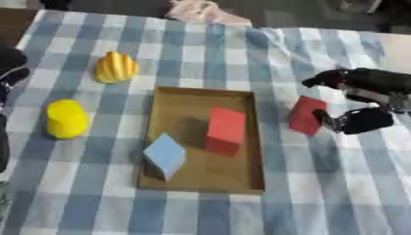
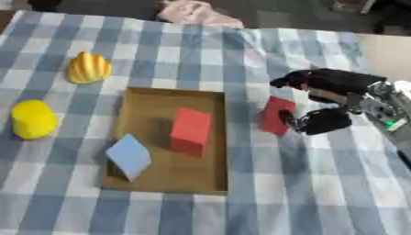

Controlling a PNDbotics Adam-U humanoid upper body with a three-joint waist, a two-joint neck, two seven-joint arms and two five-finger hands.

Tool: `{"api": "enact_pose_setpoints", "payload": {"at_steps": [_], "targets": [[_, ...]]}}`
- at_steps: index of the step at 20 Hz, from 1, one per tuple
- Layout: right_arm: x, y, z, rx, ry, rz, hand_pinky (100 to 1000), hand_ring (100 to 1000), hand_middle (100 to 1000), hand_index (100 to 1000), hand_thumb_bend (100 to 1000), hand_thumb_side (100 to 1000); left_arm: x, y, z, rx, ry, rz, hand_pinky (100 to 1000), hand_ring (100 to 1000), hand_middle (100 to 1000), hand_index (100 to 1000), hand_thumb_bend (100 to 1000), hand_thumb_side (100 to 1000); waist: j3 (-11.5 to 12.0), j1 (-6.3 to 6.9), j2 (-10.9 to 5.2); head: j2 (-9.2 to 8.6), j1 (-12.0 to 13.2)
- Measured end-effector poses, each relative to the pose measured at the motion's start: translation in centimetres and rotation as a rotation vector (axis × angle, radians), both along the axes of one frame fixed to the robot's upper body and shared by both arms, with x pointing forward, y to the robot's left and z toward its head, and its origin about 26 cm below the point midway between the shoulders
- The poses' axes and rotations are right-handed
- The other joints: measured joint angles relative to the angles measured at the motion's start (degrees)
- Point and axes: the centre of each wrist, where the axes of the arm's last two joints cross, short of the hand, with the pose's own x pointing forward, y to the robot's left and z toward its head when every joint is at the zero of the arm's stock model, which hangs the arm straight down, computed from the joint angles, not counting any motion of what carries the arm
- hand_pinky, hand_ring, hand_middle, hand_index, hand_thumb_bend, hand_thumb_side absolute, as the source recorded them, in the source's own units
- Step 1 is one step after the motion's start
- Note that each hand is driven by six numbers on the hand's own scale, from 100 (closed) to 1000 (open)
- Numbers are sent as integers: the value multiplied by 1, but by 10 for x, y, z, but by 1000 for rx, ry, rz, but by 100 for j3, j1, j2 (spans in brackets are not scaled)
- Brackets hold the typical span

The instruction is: Pick up objects on the table and place them in the box.

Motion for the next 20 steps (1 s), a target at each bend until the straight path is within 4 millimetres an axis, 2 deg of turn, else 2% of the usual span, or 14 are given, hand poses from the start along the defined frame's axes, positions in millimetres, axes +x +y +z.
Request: {"api": "enact_pose_setpoints", "payload": {"at_steps": [7, 10, 14, 17, 18, 19, 20], "targets": [[7, -3, -7, -14, 21, -12, 961, 1000, 885, 1000, 127, 759, 0, -1, -1, -7, 1, -2, 825, 795, 685, 799, 140, 827, 22, -3, 5, 1, 0], [10, -2, -8, -13, 24, -11, 956, 1000, 848, 1000, 111, 756, 0, -1, -1, -7, 1, -2, 824, 794, 683, 796, 140, 828, 24, -4, 6, 2, 0], [11, -1, -7, -6, 18, -8, 932, 988, 721, 928, 100, 685, 0, -1, -1, -7, 1, -2, 825, 794, 682, 794, 140, 828, 25, -5, 7, 8, 1], [11, -1, -6, 6, 12, -10, 893, 923, 545, 791, 100, 600, 0, -1, -1, -7, 1, -2, 824, 793, 681, 792, 140, 827, 25, -6, 7, 26, 3], [11, -1, -6, 11, 11, -10, 891, 916, 537, 784, 100, 593, 0, -1, -1, -7, 1, -2, 824, 793, 681, 792, 140, 827, 25, -7, 7, 31, 5], [11, -1, -6, 16, 11, -11, 875, 873, 483, 729, 100, 564, 0, -1, -1, -7, 1, -2, 824, 793, 680, 792, 139, 826, 25, -8, 7, 35, 6], [11, -1, -5, 24, 11, -11, 873, 873, 472, 715, 100, 546, 0, -1, -1, -7, 1, -2, 824, 793, 680, 791, 139, 826, 25, -8, 7, 43, 8]]}}
